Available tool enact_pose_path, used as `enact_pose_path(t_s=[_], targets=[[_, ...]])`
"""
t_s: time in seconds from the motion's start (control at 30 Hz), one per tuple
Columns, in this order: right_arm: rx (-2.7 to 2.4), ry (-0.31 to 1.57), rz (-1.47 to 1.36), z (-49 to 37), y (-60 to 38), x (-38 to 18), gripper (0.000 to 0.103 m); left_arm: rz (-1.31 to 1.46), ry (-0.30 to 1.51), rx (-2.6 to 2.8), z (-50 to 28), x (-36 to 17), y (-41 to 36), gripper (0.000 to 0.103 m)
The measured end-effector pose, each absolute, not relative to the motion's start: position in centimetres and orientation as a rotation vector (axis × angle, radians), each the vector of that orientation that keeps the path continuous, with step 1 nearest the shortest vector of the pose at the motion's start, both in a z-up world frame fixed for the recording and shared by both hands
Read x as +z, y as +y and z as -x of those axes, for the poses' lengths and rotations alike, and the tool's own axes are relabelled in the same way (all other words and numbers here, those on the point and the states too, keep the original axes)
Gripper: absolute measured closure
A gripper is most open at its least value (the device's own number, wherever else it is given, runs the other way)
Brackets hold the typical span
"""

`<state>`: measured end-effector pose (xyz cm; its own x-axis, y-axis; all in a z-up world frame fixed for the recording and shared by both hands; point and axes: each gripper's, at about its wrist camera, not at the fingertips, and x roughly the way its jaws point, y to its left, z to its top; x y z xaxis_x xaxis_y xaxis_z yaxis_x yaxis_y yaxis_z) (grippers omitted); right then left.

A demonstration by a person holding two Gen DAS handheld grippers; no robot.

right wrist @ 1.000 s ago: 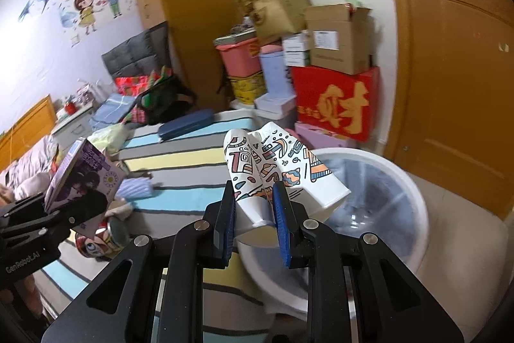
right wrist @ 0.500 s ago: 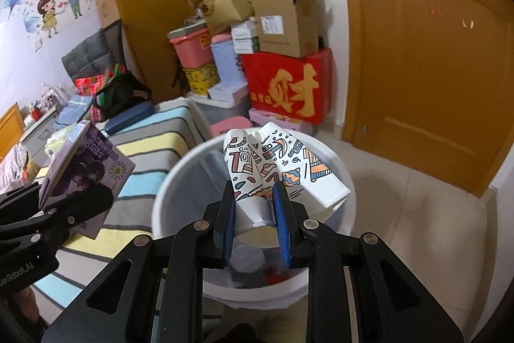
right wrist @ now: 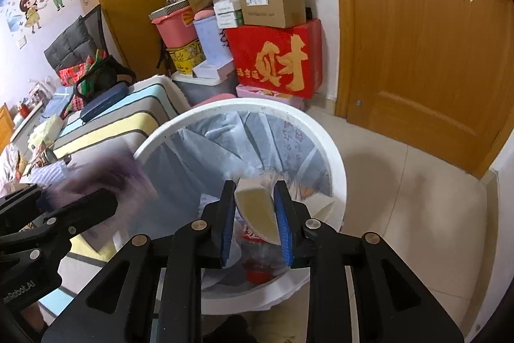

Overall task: Collect trash
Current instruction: 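Open both tools to drop the carton and wrapper into the bin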

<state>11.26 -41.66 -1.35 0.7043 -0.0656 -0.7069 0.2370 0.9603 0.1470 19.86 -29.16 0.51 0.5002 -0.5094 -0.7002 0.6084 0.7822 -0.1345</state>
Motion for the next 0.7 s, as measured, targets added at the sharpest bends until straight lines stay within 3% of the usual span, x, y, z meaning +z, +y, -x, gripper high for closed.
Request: enact_pose_path(t_s=[0.13,0.3,0.7], targets=[[-0.199,0.777,-0.213,-11.0,-41.7,-1.4,0.068,-0.134,0.796,-0.661,-19.9,0.6,-28.6,0.043],[-0.208,0.756,-0.220,-10.8,-41.7,-0.9,0.055,-0.119,0.784,-0.654,-19.6,1.1,-27.8,0.043],[-0.205,0.725,-0.226,-10.3,-40.6,0.0,0.055,-0.100,0.744,-0.592,-18.2,2.7,-24.8,0.043]])
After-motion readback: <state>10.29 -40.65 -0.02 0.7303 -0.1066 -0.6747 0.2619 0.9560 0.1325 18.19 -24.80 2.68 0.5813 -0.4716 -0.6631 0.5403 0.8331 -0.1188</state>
